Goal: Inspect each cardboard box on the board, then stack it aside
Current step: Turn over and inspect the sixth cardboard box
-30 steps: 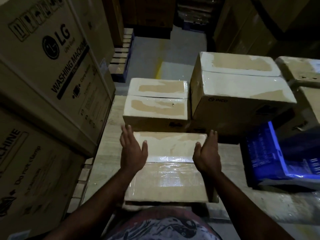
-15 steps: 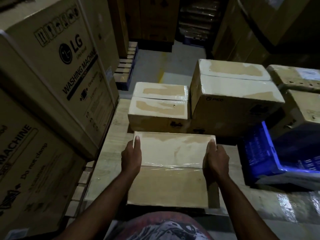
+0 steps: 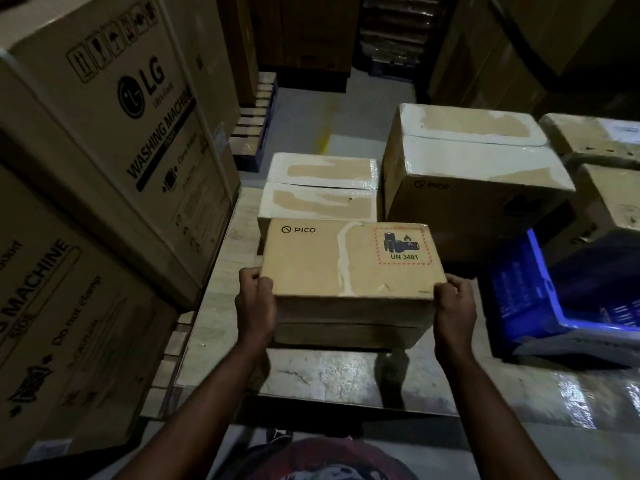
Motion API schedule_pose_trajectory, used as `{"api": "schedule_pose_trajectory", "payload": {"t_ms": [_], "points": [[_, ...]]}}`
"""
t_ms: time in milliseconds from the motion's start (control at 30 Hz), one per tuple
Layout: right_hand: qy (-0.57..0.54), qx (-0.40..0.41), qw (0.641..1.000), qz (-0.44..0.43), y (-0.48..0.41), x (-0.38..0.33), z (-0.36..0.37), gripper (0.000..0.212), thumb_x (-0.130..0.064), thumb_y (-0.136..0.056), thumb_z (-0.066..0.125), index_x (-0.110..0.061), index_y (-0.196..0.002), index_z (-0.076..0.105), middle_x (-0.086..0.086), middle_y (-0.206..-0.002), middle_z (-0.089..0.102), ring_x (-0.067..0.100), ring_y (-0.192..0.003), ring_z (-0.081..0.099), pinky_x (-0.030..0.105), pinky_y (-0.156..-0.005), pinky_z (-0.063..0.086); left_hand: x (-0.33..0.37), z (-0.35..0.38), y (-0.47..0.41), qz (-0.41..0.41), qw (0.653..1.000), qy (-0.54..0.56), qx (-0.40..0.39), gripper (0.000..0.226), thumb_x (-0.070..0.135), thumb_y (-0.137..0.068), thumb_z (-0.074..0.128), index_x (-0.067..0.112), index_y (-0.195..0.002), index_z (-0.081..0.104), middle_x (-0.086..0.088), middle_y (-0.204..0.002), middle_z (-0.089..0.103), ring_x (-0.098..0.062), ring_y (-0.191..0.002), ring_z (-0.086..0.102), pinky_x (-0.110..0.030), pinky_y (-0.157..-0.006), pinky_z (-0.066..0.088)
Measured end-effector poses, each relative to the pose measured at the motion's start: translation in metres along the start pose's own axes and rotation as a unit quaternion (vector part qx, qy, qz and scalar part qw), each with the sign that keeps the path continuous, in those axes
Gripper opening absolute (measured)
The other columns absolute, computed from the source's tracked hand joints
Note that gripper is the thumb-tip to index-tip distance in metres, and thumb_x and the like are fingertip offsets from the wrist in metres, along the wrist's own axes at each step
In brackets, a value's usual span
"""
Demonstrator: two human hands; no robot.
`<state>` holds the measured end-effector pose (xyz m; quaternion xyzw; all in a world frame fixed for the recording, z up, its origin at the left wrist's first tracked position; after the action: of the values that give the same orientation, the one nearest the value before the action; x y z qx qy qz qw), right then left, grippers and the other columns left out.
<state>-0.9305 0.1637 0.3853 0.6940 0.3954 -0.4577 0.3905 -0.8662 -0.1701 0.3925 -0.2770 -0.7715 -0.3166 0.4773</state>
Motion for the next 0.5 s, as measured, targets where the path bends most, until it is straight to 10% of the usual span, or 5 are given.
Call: {"api": "schedule_pose_trajectory", "payload": {"t_ms": [333,500], "points": [[0.028,-0.013,0.999,-0.016,0.026,0.029,-0.010,0.033,-0.022,-0.100,0.044,-0.016,-0.132,0.046,-0.005,-0.104,0.064,0.029,-0.103,0.065,0.036,-0.073,0.052,-0.030,-0.008,0.027,0.029,0.998,-0.043,-0.032,0.020,0.023,-0.100,0.043,0.016,-0.118,0.044,0.007,-0.095,0.059,-0.005,-0.076,0.056,-0.025,-0.057,0.038],[0.288,0.029,0.938,-0.193,0.047,-0.009,0.005,0.065,-0.027,-0.090,0.050,-0.011,-0.149,0.029,0.018,-0.158,0.031,0.034,-0.145,0.031,0.053,-0.117,0.026,-0.029,-0.004,0.019,0.077,0.982,-0.156,-0.071,0.043,0.021,-0.103,0.045,0.012,-0.143,0.033,-0.012,-0.130,0.059,-0.024,-0.100,0.061,-0.032,-0.076,0.050]]}}
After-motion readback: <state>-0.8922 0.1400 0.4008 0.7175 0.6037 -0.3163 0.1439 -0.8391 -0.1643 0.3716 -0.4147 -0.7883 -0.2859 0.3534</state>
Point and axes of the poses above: each hand's wrist, its own y-axis away from the middle knuckle, its own z-axis out of the palm, x = y × z, the point moved 6 cm from there along -y, towards the middle knuckle
